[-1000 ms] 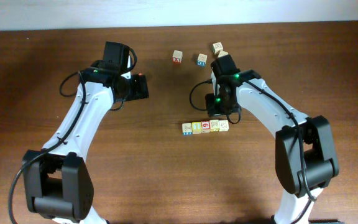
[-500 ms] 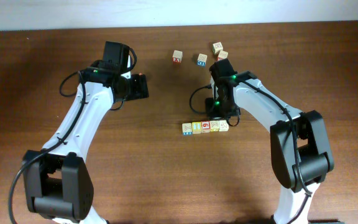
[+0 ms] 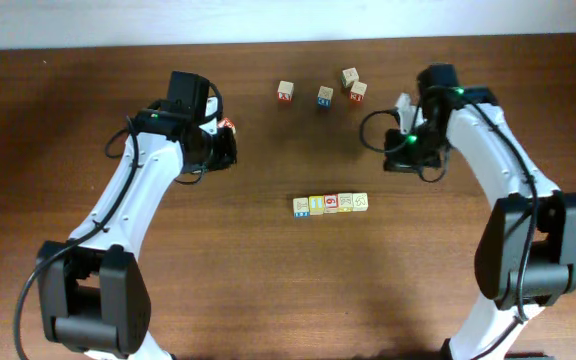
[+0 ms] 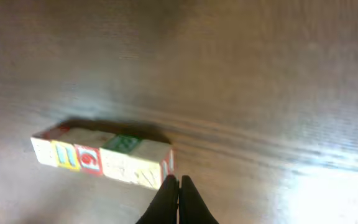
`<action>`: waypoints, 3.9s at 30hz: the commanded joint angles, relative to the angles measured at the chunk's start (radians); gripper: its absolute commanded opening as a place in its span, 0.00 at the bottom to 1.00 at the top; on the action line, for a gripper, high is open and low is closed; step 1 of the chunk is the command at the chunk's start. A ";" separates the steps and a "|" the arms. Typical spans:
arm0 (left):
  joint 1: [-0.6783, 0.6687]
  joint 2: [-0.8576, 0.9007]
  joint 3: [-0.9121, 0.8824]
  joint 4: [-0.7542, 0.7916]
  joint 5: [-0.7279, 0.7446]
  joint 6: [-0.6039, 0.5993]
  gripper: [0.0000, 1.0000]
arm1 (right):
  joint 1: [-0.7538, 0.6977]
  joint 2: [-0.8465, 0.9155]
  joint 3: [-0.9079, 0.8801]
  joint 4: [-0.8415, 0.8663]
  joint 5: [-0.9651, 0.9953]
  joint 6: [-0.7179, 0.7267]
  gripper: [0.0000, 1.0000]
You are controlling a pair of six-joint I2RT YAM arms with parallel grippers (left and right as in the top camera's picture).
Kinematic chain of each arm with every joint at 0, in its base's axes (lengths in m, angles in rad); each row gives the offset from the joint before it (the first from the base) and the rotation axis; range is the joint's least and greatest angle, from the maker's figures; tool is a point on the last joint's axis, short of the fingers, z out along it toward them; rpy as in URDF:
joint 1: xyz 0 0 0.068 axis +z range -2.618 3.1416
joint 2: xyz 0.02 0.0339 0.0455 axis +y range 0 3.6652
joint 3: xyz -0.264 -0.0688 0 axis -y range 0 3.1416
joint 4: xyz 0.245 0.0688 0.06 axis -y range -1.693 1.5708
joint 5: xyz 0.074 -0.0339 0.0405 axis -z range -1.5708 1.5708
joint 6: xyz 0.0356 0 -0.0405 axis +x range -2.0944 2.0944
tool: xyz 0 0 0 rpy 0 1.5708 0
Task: Rotate 5 blocks
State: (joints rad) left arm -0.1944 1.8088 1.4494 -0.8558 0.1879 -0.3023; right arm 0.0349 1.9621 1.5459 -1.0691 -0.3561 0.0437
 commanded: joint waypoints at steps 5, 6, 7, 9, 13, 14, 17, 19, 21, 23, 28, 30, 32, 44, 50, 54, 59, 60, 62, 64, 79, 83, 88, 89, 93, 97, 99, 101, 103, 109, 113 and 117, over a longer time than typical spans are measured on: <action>-0.157 0.014 -0.223 0.204 0.086 -0.135 0.00 | -0.021 -0.007 -0.149 0.097 -0.105 -0.070 0.04; -0.164 0.023 -0.231 0.220 0.086 -0.154 0.00 | -0.022 -0.003 -0.166 0.109 -0.105 -0.070 0.04; -0.170 0.040 -0.241 0.233 0.086 -0.169 0.00 | -0.021 0.008 -0.181 0.126 -0.113 -0.071 0.04; -0.172 0.063 -0.243 0.239 0.087 -0.177 0.00 | -0.019 0.024 -0.217 0.174 -0.150 -0.071 0.04; -0.209 0.093 -0.259 0.303 0.117 -0.176 0.00 | -0.019 0.025 -0.267 0.221 -0.180 -0.070 0.04; -0.224 0.093 -0.272 0.327 0.132 -0.177 0.00 | -0.019 0.025 -0.267 0.221 -0.183 -0.070 0.04; -0.236 0.095 -0.293 0.350 0.131 -0.184 0.00 | -0.019 0.025 -0.267 0.221 -0.183 -0.070 0.04; -0.241 0.103 -0.293 0.357 0.131 -0.203 0.00 | -0.017 0.025 -0.267 0.221 -0.183 -0.070 0.04; -0.251 0.116 -0.293 0.367 0.149 -0.210 0.00 | -0.011 0.025 -0.267 0.222 -0.183 -0.070 0.04; -0.259 0.122 -0.293 0.382 0.188 -0.210 0.00 | -0.008 0.025 -0.267 0.221 -0.183 -0.070 0.04; -0.263 0.123 -0.293 0.380 0.229 -0.221 0.00 | -0.008 0.025 -0.267 0.221 -0.183 -0.062 0.04; -0.263 0.123 -0.293 0.380 0.235 -0.221 0.00 | -0.008 0.025 -0.267 0.214 -0.183 -0.062 0.04; -0.263 0.123 -0.293 0.381 0.231 -0.221 0.00 | -0.008 0.025 -0.269 0.209 -0.182 -0.062 0.04; -0.263 0.123 -0.293 0.381 0.227 -0.225 0.00 | -0.008 0.025 -0.303 0.239 -0.187 -0.062 0.04; -0.263 0.123 -0.293 0.381 0.227 -0.225 0.00 | -0.008 0.025 -0.303 0.240 -0.187 -0.063 0.04; -0.263 0.123 -0.293 0.381 0.227 -0.225 0.00 | -0.008 0.025 -0.333 0.263 -0.194 -0.063 0.04; -0.263 0.123 -0.293 0.382 0.226 -0.225 0.00 | -0.008 0.025 -0.332 0.284 -0.239 -0.063 0.04; -0.263 0.123 -0.293 0.382 0.224 -0.225 0.00 | -0.008 0.025 -0.332 0.281 -0.239 -0.063 0.04; -0.263 0.123 -0.293 0.382 0.224 -0.225 0.00 | -0.008 0.025 -0.332 0.280 -0.286 -0.063 0.04; -0.263 0.123 -0.293 0.382 0.224 -0.225 0.00 | -0.008 0.025 -0.332 0.272 -0.314 -0.066 0.04; -0.263 0.123 -0.293 0.385 0.224 -0.225 0.00 | 0.064 -0.045 -0.273 0.211 -0.354 -0.063 0.04; -0.263 0.123 -0.293 0.385 0.224 -0.225 0.00 | 0.109 -0.045 -0.235 0.186 -0.354 -0.063 0.04; -0.263 0.123 -0.293 0.385 0.224 -0.225 0.00 | 0.129 -0.074 -0.231 0.168 -0.345 -0.063 0.04; -0.263 0.123 -0.293 0.385 0.224 -0.225 0.00 | 0.129 -0.094 -0.231 0.164 -0.339 -0.062 0.04; -0.263 0.123 -0.293 0.385 0.222 -0.225 0.00 | 0.148 -0.107 -0.231 0.156 -0.323 -0.062 0.04; -0.263 0.123 -0.293 0.385 0.216 -0.225 0.00 | 0.165 -0.107 -0.191 0.121 -0.309 -0.062 0.04; -0.263 0.123 -0.293 0.385 0.216 -0.225 0.00 | 0.192 -0.107 -0.177 0.115 -0.302 -0.062 0.04; -0.263 0.123 -0.293 0.385 0.216 -0.225 0.00 | 0.218 -0.107 -0.175 0.114 -0.301 -0.054 0.04; -0.263 0.123 -0.293 0.385 0.216 -0.225 0.00 | 0.238 -0.107 -0.163 0.111 -0.301 -0.054 0.04; -0.263 0.123 -0.293 0.385 0.212 -0.225 0.00 | 0.307 -0.107 -0.120 0.092 -0.283 -0.035 0.04; -0.263 0.123 -0.293 0.385 0.209 -0.225 0.00 | 0.331 -0.107 -0.119 0.090 -0.283 -0.028 0.04; -0.261 0.123 -0.293 0.385 0.208 -0.225 0.00 | 0.352 -0.106 -0.119 0.096 -0.275 -0.009 0.04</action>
State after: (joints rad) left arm -0.4194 1.9247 1.1423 -0.5079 0.2577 -0.5209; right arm 0.3157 1.8034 1.4590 -0.9680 -0.5842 0.0261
